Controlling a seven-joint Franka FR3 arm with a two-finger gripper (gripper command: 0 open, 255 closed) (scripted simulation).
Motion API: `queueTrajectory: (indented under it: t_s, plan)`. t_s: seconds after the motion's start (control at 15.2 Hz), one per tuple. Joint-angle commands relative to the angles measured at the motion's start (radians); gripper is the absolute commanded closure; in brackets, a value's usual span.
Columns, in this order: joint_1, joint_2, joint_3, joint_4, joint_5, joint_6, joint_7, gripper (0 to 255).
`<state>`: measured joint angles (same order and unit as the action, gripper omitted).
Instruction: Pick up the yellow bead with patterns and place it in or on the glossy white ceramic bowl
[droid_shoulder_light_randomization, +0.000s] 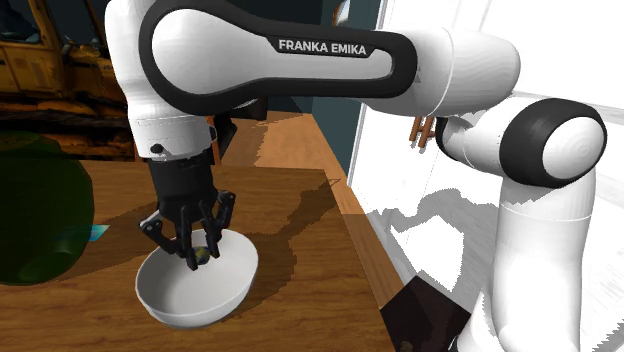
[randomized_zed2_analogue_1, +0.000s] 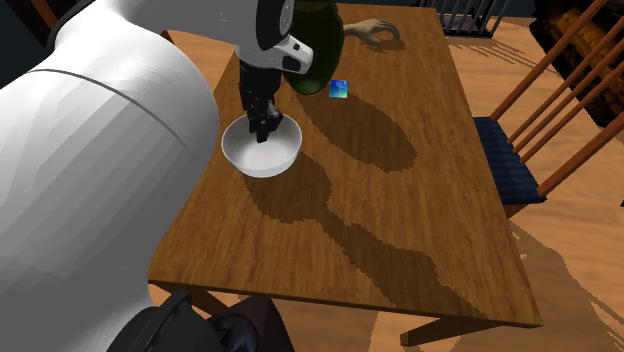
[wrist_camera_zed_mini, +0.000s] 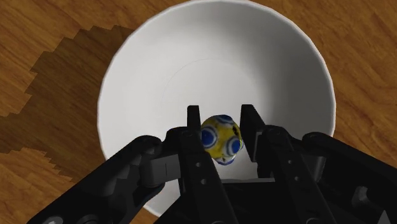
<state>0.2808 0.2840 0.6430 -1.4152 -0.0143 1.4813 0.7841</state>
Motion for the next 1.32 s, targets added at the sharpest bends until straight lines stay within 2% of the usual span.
queueTrajectory:
  t_s: [0.0, 0.07, 0.13, 0.46, 0.73, 1.25]
  plan:
    - [0.0, 0.0, 0.0, 0.0, 0.0, 0.0, 0.0, 255]
    - [0.0, 0.0, 0.0, 0.0, 0.0, 0.0, 0.0, 255]
    - [0.0, 0.0, 0.0, 0.0, 0.0, 0.0, 0.0, 0]
    - [0.0, 0.0, 0.0, 0.0, 0.0, 0.0, 0.0, 0]
    - [0.048, 0.085, -0.001, 0.239, -0.045, -0.163, 0.026, 0]
    - [0.048, 0.085, -0.002, 0.239, -0.045, -0.163, 0.026, 0]
